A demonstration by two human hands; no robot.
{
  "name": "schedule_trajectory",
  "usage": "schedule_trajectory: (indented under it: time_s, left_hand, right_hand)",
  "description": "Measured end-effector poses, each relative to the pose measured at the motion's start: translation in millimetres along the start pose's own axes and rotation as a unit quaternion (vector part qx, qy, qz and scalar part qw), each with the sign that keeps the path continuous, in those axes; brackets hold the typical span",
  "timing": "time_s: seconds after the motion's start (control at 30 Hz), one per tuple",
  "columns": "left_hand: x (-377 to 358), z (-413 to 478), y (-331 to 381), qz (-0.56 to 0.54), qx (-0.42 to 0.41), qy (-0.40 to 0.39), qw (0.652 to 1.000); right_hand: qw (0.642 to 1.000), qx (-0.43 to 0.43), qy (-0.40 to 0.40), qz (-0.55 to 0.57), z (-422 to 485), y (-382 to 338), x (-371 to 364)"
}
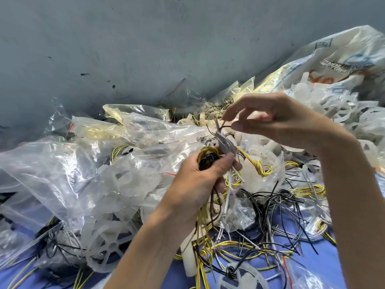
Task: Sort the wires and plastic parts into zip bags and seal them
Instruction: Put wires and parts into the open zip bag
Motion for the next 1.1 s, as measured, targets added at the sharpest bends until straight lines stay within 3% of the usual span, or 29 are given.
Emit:
schedule_trajectory:
  time_s: [0.1, 0.2, 0.3, 0.4, 0.47, 0.57, 0.67, 0.8, 0.97, 1.1]
  left_hand:
    - [24, 1, 9, 0.063, -0.008, 0.071, 0.995]
    - [46, 1, 16, 0.212, -0.033, 0.169, 0.962]
    - [48, 1, 18, 0.302, -0.068, 0.187, 0.932]
    - [47, 2, 20, 0.366, -0.092, 0.194, 0.905]
    - [48, 2, 22, 0.363, -0.109, 0.2, 0.903]
    - [50, 0, 23, 0.343, -0.116, 0.195, 0.911]
    - [50, -1, 26, 0.351, -0.117, 0.183, 0.911]
    - [52, 0, 25, 0.341, -0.103, 0.178, 0.917]
    - [59, -1, 32, 0.3, -0.099, 0.176, 0.932]
    - [70, -4, 41, 0.27, -0.112, 0.204, 0.934]
  right_hand:
    - [0.998, -0.023, 0.044, -0.049, 1, 6, 13]
    - [0.994, -0.003, 0.08, -0.073, 4, 4, 15]
    - [0.989, 0.048, 0.113, -0.076, 5, -6, 15]
    - [0.995, 0.022, 0.01, -0.1, 6, -3, -6]
    - [0.986, -0.031, -0.075, -0.143, 5, 10, -25]
    - [0.98, -0.031, -0.069, -0.184, 7, 17, -31]
    - [0.989, -0.035, -0.039, -0.136, 7, 20, -24]
    - [0.995, -0.025, -0.051, -0.084, 7, 20, -23]
    - [0.994, -0.072, -0.061, 0.048, 4, 26, -23]
    - [0.992, -0.043, -0.038, -0.109, 4, 23, -10]
Point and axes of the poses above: each hand's wrist, its own z-axis towards the middle knuckle, its own x-axis out of the back of the hand, y = z × x, the point moved 8 cm from there along z, towards the middle knuckle, and after that the axes turned 6 degrees about z, right-handed, at the moved point
